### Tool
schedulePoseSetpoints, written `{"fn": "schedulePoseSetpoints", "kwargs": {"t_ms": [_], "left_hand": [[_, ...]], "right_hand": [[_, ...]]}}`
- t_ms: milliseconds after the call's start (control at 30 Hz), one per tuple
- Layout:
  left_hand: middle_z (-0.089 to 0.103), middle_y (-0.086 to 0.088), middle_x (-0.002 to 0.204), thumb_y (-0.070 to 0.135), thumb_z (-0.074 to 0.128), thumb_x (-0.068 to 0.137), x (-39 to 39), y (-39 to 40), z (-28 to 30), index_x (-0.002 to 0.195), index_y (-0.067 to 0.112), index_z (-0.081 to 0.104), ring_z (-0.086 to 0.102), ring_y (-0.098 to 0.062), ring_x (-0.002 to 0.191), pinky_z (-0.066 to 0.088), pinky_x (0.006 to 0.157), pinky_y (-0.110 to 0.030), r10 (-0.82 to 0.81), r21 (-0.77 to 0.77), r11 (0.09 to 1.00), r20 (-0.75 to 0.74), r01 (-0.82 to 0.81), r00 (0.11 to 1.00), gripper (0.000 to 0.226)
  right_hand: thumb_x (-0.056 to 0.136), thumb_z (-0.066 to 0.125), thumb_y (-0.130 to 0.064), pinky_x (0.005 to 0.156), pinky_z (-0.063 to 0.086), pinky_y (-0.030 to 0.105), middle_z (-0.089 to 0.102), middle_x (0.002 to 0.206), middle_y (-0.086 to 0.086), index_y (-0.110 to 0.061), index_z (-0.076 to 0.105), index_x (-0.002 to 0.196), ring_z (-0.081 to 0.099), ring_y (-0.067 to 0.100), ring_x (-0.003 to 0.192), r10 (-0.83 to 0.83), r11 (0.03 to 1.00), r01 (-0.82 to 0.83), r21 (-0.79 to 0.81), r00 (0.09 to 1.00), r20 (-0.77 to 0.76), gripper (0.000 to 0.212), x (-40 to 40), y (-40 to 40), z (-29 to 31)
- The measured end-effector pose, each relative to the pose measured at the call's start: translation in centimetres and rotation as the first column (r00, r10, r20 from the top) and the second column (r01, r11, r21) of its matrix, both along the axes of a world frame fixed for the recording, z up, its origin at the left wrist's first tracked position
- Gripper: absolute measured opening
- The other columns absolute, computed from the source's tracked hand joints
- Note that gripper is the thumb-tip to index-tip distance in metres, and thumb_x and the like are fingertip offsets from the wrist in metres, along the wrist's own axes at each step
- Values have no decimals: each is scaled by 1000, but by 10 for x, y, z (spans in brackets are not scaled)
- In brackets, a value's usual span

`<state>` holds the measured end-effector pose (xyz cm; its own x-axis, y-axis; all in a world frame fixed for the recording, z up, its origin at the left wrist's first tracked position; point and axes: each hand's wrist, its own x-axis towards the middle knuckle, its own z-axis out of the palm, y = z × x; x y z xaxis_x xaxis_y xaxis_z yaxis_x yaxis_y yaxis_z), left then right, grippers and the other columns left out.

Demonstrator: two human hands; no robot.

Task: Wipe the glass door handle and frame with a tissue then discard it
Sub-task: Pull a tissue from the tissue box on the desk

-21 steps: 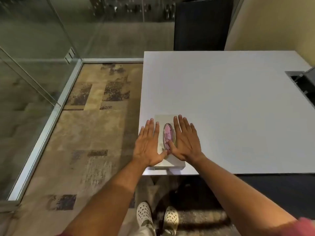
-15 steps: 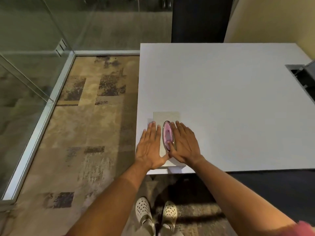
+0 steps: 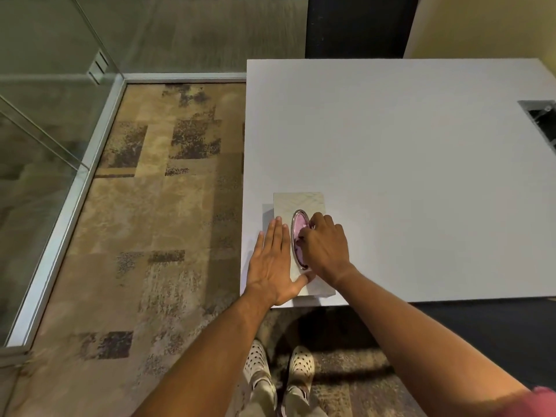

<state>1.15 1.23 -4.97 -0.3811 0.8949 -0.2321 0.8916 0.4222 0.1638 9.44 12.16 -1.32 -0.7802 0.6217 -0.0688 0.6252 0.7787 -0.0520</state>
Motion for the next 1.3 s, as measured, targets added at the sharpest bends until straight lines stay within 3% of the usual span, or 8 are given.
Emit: {"fn": "schedulePoseSetpoints", "kwargs": {"t_ms": [333,500,900,1133,1300], "left_hand": [[-29,-16,159,84,32,79,3,4,2,144,9,-33,-26,-28,149,-2,125,-45,12,4,1000,2,-12,1000,119],[-30,-16,159,84,31,80,3,4,4,146,8,-32,-26,-28,149,-2,125,-45,5,-3,1000,-11,-5,1000,119],[-30,-15,160,84,23,83,3,4,7,152,8,-23,-28,-28,148,-5,124,-46,9,-6,1000,13,-9,1000,113],[-29,-15,160,87,20,81,3,3,6,153,8,-21,-28,-29,148,-3,124,-47,8,-10,1000,12,-8,1000,115],[-30,-16,159,85,24,82,3,2,5,153,6,-21,-29,-28,148,-2,124,-47,8,8,1000,21,-8,1000,115]], "right_hand": [[87,59,-31,74,40,40,56,110,9,-10,63,113,50,29,100,-10,1000,10,11,999,38,34,-4,-3,1],[84,57,-31,72,39,41,55,105,9,-10,62,104,49,28,95,3,1000,-5,28,999,39,29,-6,-2,1],[81,58,-18,69,37,36,57,102,7,-13,63,103,55,28,90,-88,991,70,-114,983,-163,24,2,9,9],[81,62,-14,63,44,31,63,95,4,-13,62,96,57,24,76,-125,983,74,-169,941,-315,15,2,18,29],[72,48,-17,51,28,19,61,79,-6,-19,55,86,50,17,64,-227,951,96,-295,863,-451,16,10,22,42]]}}
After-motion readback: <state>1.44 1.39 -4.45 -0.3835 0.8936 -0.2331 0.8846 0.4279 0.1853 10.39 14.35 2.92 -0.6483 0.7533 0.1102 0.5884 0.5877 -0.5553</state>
